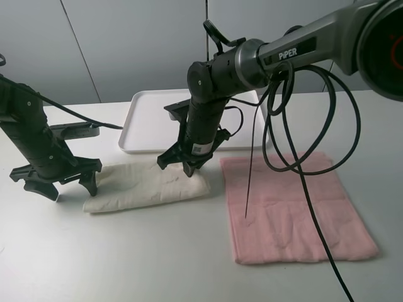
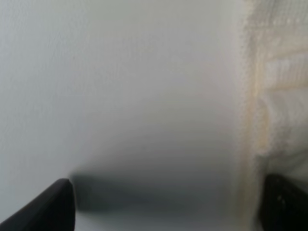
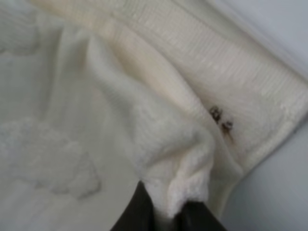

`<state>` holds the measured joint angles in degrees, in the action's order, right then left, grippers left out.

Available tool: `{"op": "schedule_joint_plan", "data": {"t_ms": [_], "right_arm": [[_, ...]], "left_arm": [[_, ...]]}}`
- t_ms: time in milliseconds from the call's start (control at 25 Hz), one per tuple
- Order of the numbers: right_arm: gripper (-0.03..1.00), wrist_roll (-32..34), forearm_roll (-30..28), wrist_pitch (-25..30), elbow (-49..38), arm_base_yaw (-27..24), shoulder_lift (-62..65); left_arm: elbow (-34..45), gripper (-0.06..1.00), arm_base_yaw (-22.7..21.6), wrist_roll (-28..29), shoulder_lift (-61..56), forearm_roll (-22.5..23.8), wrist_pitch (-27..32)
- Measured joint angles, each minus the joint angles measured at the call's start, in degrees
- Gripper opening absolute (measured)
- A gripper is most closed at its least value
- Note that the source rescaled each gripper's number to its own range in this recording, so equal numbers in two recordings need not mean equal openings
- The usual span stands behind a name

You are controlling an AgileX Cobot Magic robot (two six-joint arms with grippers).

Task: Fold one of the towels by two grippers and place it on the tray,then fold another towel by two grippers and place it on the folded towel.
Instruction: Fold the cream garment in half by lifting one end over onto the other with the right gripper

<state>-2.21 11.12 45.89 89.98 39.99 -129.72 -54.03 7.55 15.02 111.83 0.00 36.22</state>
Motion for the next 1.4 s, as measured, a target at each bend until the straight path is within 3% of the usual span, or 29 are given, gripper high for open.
{"op": "schedule_joint_plan", "data": {"t_ms": [280, 640, 1000, 1400], "right_arm": [[0.06, -1.4, 3.0, 2.2, 0.0, 0.0, 5.3], [0.06, -10.7, 22.1, 3.8, 0.0, 0.0, 6.2], [0.06, -16.6, 38.0, 1.0, 0.0, 0.0, 3.7], [0.06, -18.0, 42.5, -6.5, 0.0, 4.3, -0.2]], "left_arm": [[0.0, 0.98, 0.0, 0.0, 0.0, 0.0, 0.0], [0.0, 0.98, 0.0, 0.0, 0.0, 0.0, 0.3], [0.0, 0.98, 0.0, 0.0, 0.0, 0.0, 0.7], [0.0, 0.98, 0.0, 0.0, 0.0, 0.0, 0.9]]}}
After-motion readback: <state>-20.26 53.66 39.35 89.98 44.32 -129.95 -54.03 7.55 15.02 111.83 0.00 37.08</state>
